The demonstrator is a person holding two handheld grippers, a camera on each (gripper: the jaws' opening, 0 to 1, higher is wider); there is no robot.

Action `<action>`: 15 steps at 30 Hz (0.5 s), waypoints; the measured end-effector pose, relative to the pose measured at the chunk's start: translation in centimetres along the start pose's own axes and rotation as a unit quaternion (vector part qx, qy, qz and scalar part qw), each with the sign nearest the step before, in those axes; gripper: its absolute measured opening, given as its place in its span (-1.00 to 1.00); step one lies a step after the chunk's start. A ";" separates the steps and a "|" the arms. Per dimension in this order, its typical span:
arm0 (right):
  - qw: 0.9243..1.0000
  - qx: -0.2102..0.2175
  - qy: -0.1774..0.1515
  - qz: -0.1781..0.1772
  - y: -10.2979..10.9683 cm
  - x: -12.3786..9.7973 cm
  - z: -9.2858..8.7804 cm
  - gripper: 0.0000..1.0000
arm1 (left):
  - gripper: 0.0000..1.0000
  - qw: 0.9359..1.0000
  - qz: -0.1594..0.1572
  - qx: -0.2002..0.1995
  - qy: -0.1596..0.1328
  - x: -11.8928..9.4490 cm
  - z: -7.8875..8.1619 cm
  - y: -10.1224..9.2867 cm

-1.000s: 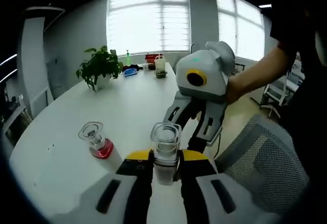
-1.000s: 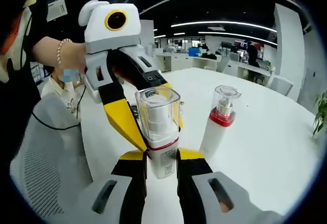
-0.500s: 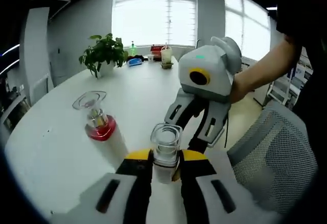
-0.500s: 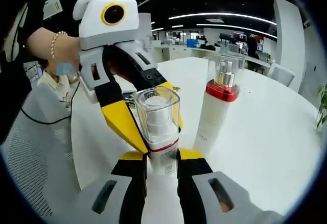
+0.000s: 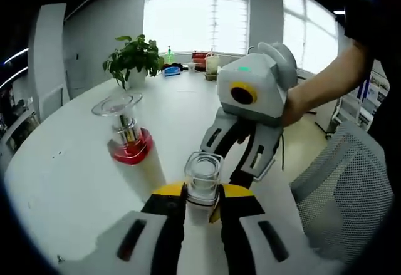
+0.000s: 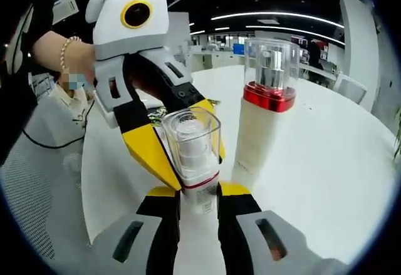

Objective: Arrange the skincare products in the storage area until every visible bottle or jar stands upright without overlapping.

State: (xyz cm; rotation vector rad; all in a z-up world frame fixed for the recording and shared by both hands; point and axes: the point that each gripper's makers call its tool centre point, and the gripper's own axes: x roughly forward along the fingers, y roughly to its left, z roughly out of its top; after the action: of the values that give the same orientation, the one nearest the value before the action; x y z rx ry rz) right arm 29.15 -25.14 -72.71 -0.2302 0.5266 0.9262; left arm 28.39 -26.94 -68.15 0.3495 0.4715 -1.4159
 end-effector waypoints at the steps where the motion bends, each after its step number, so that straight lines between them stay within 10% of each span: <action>1: 1.000 -0.001 0.000 0.001 -0.1 0.0 0.1 -0.56 | -0.73 1.000 0.000 0.000 0.000 0.0 0.0 0.1; 15: 1.000 -0.013 0.004 0.013 -1.1 0.5 0.4 -0.56 | -0.73 1.000 0.011 -0.005 -0.007 0.2 0.1 1.5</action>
State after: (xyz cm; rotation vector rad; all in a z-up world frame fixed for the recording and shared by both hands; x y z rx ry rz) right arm 30.46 -25.28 -72.63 -0.2508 0.5273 0.9573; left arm 29.89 -26.94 -68.25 0.3363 0.4616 -1.3943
